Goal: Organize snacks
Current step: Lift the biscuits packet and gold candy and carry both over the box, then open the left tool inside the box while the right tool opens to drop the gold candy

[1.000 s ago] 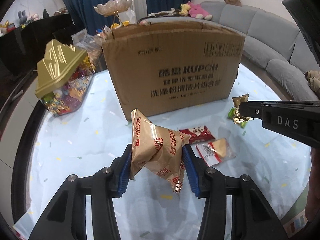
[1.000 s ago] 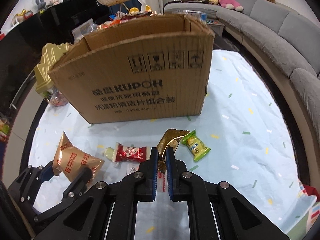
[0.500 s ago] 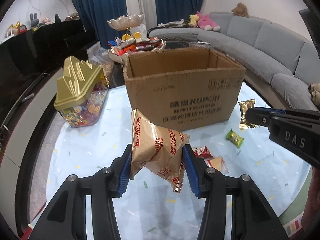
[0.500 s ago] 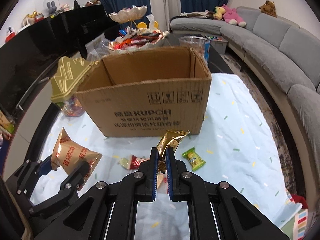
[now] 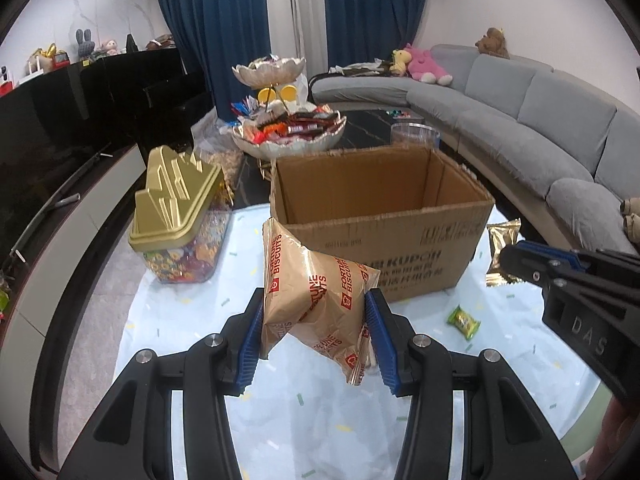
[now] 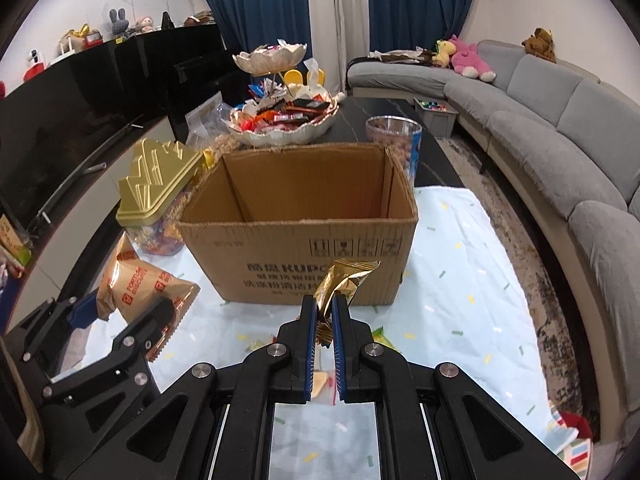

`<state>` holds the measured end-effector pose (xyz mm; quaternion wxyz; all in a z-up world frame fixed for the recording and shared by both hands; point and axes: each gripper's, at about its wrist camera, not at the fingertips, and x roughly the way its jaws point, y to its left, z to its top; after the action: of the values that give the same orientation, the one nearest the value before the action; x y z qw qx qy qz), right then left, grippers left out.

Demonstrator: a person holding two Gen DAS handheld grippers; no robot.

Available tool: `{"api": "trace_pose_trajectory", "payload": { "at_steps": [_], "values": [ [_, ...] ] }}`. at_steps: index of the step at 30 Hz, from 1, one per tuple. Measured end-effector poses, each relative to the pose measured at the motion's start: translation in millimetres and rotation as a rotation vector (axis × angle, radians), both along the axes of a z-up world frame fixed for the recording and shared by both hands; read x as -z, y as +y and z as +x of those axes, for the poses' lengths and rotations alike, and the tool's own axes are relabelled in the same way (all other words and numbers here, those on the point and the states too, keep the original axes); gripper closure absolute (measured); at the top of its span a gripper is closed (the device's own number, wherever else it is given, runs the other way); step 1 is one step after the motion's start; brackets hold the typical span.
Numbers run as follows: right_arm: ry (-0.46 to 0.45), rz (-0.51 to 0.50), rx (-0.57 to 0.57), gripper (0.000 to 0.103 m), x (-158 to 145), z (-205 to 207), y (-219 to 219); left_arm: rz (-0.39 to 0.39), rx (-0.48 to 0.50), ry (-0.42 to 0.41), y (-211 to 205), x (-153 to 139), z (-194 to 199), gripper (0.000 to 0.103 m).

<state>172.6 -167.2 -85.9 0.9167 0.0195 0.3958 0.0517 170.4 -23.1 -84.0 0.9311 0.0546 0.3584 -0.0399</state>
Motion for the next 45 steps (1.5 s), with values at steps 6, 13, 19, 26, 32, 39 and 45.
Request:
{"api": "trace_pose_trajectory", "payload": {
  "at_steps": [6, 13, 19, 26, 32, 39, 45],
  "values": [
    [-0.038, -0.015, -0.008, 0.094, -18.2, 11.7, 2.1, -0.024, -0.004, -0.017, -1.4, -14.8, 16.8, 0.055],
    [-0.077, -0.041, -0.020, 0.094, -35.4, 36.0, 4.7, -0.045, -0.007, -0.037, -2.5, -28.6, 43.8, 0.055],
    [-0.105, -0.061, -0.026, 0.094, -46.7, 56.9, 5.0, -0.052, -0.007, -0.047, -4.2, -36.8, 68.5, 0.055],
    [-0.127, -0.082, -0.032, 0.094, -52.9, 77.1, 6.0, -0.066, -0.009, -0.038, -6.0, -36.6, 89.9, 0.055],
    [-0.134, -0.098, -0.035, 0.094, -52.6, 92.1, 7.2, -0.076, -0.017, -0.022, -4.3, -30.7, 106.1, 0.055],
    [-0.123, -0.100, -0.035, 0.094, -44.5, 106.9, 7.2, -0.077, -0.015, 0.000, -6.8, -20.2, 126.1, 0.055],
    [-0.104, -0.093, -0.028, 0.094, -33.5, 120.9, 5.6, -0.075, -0.013, 0.016, -8.2, -11.0, 140.6, 0.055]
  ]
}}
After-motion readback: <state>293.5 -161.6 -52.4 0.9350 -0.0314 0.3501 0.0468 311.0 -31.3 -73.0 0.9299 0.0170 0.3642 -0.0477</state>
